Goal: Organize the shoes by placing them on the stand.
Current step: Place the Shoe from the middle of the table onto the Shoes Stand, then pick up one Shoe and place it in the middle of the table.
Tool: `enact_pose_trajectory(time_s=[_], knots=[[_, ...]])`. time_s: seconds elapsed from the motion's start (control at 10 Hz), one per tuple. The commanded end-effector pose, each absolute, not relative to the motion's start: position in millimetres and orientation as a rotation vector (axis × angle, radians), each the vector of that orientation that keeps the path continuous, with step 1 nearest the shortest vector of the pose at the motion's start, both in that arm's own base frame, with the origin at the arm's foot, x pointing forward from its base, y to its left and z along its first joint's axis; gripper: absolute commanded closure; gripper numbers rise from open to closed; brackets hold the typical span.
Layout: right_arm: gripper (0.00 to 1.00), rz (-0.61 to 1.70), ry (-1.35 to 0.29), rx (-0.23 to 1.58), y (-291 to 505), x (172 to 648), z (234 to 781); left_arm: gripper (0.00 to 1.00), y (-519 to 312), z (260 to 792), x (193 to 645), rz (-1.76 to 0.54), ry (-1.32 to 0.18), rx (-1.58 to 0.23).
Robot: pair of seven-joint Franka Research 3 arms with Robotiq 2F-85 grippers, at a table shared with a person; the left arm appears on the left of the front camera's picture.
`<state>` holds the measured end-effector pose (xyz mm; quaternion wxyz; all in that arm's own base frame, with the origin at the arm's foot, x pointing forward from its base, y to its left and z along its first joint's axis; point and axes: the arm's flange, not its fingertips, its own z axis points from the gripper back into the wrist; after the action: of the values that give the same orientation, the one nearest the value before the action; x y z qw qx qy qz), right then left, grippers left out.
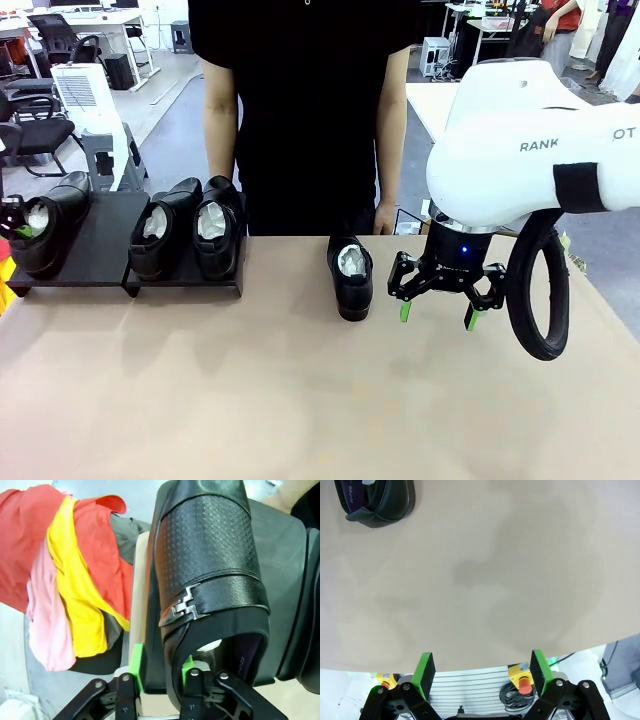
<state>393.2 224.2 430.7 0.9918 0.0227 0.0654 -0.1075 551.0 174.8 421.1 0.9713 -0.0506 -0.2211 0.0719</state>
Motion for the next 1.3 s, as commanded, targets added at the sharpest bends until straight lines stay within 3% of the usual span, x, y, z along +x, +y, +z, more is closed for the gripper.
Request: enact_pose_trajectory(time_s=[0.0,0.6,1.2], knots=[[0.00,-0.201,0.123,0.033,222.9,396.9,433.0,0.00,185.4,426.6,550.3,0.132,-0.482,-0.107],[0.00,-0.201,0.123,0.033,222.9,396.9,433.0,0.00,187.4,452.0,528.2,0.121,-0.508,-0.107],[0.00,-0.201,0.123,0.033,222.9,396.9,433.0,0.00,183.5,445.4,543.4,0.150,-0.500,-0.098]])
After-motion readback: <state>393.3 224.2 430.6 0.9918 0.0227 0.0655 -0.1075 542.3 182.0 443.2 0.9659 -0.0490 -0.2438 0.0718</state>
